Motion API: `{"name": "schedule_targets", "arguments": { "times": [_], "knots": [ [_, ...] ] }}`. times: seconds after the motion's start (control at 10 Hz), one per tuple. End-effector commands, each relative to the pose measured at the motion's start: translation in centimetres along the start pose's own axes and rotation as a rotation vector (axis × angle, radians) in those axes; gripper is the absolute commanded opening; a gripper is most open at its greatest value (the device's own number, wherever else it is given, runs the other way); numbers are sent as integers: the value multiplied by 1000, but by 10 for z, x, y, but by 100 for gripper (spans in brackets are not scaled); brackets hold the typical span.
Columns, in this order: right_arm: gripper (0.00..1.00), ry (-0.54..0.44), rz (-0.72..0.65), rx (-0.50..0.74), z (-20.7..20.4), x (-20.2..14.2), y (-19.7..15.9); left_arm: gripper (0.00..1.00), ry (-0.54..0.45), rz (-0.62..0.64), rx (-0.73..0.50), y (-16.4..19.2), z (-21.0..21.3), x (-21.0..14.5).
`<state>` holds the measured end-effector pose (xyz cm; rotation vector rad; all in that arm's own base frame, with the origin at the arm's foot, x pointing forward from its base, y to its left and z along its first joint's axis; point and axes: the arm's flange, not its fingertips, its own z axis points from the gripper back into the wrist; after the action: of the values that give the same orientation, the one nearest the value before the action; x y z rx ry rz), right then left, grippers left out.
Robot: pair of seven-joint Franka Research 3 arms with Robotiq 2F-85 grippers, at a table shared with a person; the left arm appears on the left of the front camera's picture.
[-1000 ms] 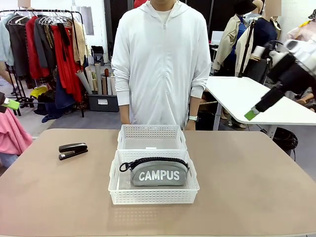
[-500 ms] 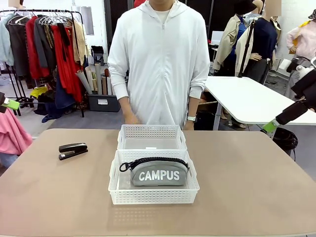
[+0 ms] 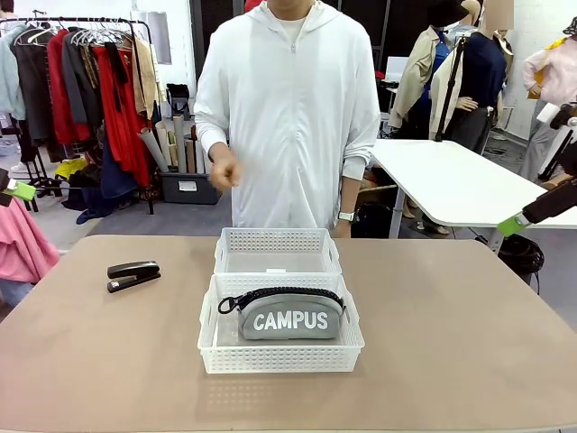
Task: Distribute items into two baskets.
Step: Pick up the Stapler that the person points to.
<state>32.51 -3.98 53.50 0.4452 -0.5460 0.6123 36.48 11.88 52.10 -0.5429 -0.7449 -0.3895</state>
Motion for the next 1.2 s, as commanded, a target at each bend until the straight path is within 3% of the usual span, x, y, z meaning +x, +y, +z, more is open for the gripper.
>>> {"name": "schedule_targets", "arguments": {
  "times": [0.0,1.1],
  "knots": [
    [100,-58,19,36,-4,-5,0,100,-18,-1,-11,1,-1,0],
    [100,-28,-12,21,1,-2,1,100,-18,-1,-11,1,-1,0]
  ]
}}
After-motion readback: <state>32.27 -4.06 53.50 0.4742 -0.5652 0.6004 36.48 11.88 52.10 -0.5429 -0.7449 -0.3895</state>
